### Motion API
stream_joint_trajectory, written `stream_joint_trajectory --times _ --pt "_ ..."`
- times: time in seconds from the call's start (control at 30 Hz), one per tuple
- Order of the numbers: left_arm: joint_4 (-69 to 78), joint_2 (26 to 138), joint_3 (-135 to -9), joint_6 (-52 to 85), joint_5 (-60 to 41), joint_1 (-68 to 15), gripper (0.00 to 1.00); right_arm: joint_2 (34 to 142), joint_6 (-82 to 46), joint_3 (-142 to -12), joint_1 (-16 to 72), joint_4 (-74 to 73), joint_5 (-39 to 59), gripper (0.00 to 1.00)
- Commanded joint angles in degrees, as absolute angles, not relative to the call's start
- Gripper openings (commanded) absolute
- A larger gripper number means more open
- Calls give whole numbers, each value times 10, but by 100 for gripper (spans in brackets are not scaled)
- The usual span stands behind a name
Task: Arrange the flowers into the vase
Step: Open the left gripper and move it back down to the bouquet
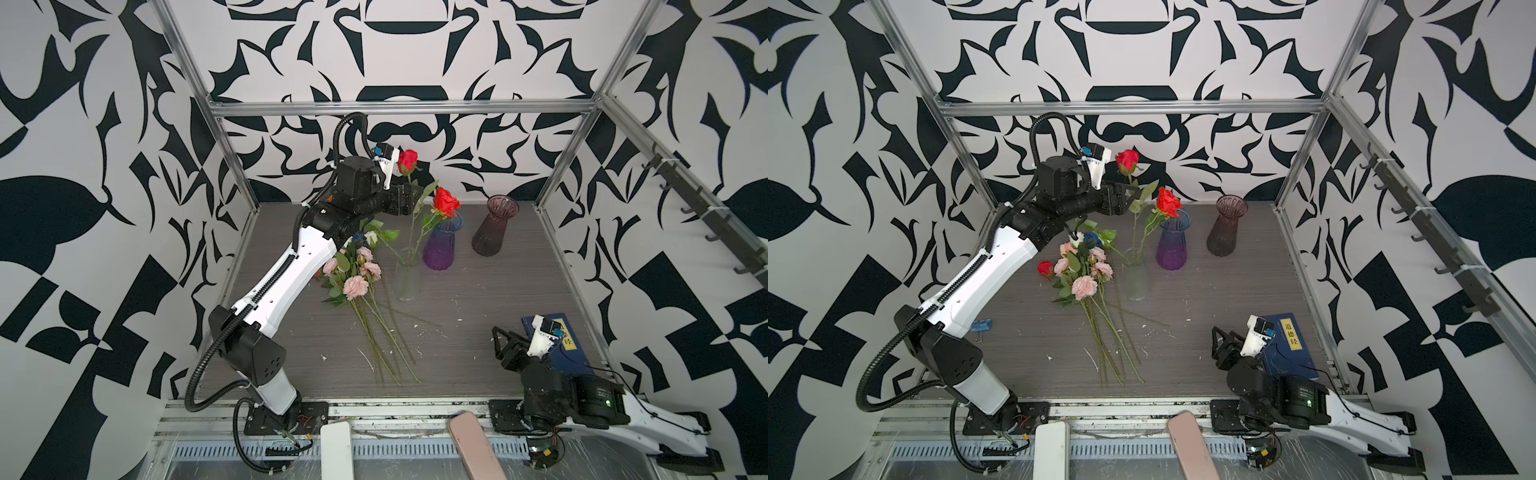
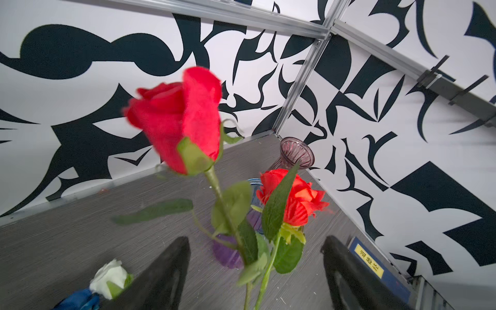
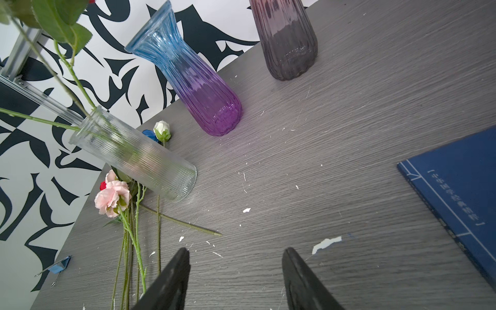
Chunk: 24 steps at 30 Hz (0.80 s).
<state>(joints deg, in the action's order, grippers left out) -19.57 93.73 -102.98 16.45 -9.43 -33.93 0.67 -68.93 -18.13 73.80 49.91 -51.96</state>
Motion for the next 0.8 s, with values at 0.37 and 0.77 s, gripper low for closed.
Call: stream_joint_trajectory --times 0.37,0.77 --pt "-28 726 -906 294 -286 -358 73 36 -686 -178 737 470 -535 59" --pt "-114 451 -694 272 -276 -410 73 264 -635 -220 731 336 -488 59"
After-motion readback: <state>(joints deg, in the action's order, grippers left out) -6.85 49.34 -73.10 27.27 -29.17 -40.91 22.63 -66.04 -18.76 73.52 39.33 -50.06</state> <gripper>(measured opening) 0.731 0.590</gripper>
